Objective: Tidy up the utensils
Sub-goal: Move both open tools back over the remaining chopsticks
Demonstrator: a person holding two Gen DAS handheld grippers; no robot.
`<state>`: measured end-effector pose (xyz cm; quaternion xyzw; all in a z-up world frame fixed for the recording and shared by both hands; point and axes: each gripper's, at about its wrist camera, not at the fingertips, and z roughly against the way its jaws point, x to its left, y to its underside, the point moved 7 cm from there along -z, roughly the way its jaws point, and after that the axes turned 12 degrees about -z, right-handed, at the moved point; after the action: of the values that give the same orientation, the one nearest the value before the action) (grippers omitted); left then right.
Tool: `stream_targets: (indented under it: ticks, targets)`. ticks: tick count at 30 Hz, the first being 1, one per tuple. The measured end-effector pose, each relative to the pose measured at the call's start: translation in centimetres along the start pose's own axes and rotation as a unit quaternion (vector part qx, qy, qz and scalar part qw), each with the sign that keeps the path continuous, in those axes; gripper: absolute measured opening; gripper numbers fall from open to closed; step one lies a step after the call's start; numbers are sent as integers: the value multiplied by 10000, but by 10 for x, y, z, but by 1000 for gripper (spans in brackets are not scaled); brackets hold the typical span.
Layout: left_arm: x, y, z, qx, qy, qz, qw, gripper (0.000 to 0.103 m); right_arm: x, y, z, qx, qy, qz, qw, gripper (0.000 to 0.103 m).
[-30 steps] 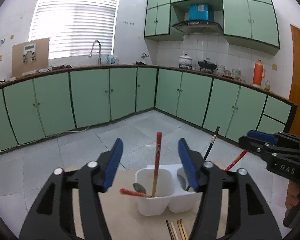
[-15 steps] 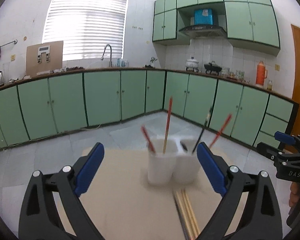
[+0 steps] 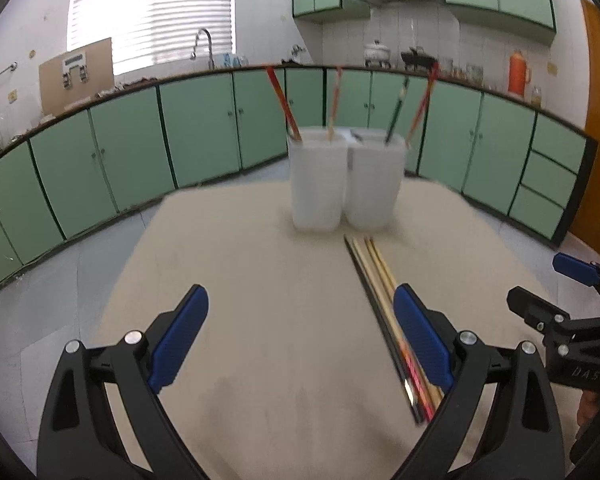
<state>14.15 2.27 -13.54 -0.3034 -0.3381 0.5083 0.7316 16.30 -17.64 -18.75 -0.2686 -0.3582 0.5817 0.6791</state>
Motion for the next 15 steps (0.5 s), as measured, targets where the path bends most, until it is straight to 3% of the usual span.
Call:
stream_targets:
  ticks: [4,9,15]
  targets:
    - [-6,23,-4,277,84,-79,9996,91,9,27,2,231,-108,20,9997,85]
    - [-15,39,-5,478,135,-79,9987,91,24,50,2,518,-256,148,9982,63]
    - [-18,55,-6,648,151,-107,9977,91,40,69,2,743,-363,358,9959,48]
